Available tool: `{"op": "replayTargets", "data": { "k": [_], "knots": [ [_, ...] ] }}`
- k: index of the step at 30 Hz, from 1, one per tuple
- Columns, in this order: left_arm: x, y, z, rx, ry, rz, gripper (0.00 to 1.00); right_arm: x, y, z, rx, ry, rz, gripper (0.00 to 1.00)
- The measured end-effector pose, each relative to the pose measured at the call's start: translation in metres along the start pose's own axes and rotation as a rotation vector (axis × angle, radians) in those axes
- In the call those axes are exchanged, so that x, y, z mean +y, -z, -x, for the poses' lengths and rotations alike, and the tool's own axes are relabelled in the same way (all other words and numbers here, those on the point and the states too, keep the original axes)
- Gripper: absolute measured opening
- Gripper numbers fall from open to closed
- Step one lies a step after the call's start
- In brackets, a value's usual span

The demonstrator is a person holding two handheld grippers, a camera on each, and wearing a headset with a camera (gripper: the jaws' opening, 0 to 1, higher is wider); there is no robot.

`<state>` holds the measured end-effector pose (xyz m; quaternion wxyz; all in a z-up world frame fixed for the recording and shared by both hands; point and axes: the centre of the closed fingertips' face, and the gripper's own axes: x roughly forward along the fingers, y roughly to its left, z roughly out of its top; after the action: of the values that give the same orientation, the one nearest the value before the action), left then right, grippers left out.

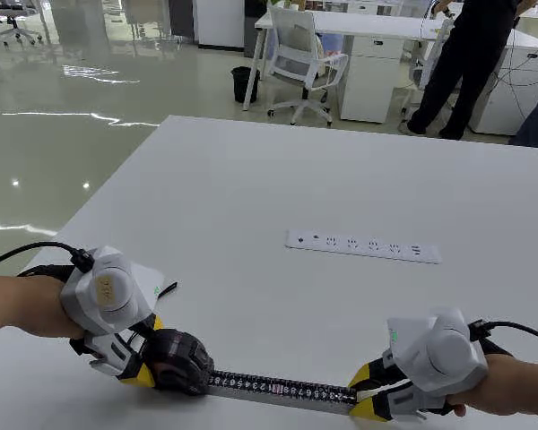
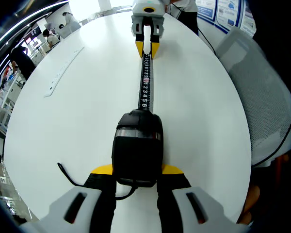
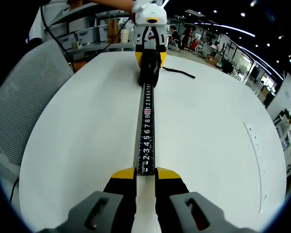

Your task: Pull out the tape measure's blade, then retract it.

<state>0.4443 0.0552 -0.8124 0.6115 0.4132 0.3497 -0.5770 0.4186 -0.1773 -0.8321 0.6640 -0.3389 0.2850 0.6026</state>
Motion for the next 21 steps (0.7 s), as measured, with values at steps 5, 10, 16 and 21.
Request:
{"op": "replayTargets", "data": {
  "k": [5,10,16,21],
  "knots": [
    [-0.0001,-0.0004,-0.0002,-0.002,0.000,0.003,0.27,-0.0004,0.0017,0.0010,0.002,0.002,0.001,0.13],
    [0.0003,-0.0006,-0.0006,-0.002,0.000,0.002,0.27,-0.0007,0.0038,0.0024,0.006,0.003,0.000,0.13],
    [0.0005,-0.0007,-0.0009,0.001,0.002,-0.001,0.27,-0.0007,0.0064,0.0046,0.008,0.005,-0.003,0.13],
    [0.0003,-0.0007,-0.0012,0.001,0.002,-0.001,0.27,-0.0012,0.0084,0.0060,0.010,0.007,-0.006,0.13]
  ]
}}
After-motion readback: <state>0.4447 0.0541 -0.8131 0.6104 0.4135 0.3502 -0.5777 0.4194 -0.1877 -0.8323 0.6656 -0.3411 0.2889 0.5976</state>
